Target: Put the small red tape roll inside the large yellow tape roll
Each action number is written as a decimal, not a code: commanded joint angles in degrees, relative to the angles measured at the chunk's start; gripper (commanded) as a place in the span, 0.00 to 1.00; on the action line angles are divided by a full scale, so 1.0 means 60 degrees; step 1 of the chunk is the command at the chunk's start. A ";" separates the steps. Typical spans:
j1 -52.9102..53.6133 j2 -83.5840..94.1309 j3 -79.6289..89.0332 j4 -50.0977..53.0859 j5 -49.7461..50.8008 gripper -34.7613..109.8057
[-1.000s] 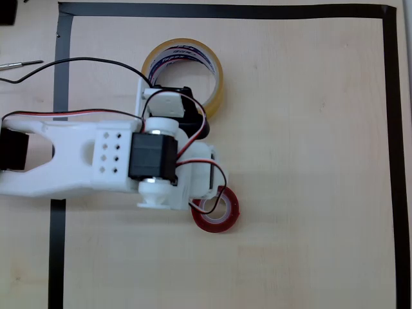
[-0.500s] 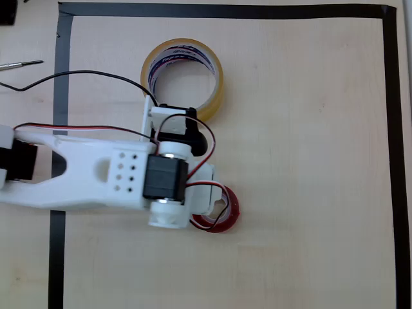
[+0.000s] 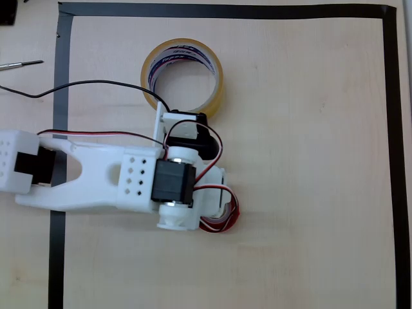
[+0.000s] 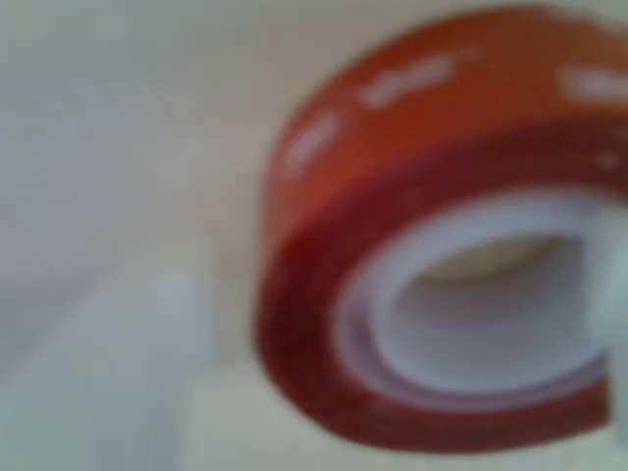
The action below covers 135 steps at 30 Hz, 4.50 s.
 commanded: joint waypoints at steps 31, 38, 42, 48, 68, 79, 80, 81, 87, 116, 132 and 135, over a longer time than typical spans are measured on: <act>0.0835 0.1553 0.1216 0.0161 -0.0059 0.38; 0.0557 0.0498 0.0366 0.0161 -0.0015 0.38; 0.0527 -0.0044 -0.0117 0.0161 -0.0029 0.34; 0.0483 -0.0234 -0.0278 0.0161 0.0000 0.24; -0.1846 0.8540 0.4717 0.0161 0.0029 0.24; -0.4087 0.9639 0.7456 -0.0029 0.0044 0.24; -0.4160 0.9521 0.7515 -0.0088 0.0044 0.24; -0.4204 0.9360 0.7529 -0.0146 0.0044 0.24; -0.4336 0.8306 0.7559 -0.0864 -0.0015 0.24; -0.4717 0.6357 0.8218 -0.2490 0.0264 0.30; -0.4497 0.7266 0.8438 -0.2549 0.0337 0.35; -0.4233 0.8833 0.8804 -0.2549 0.0337 0.35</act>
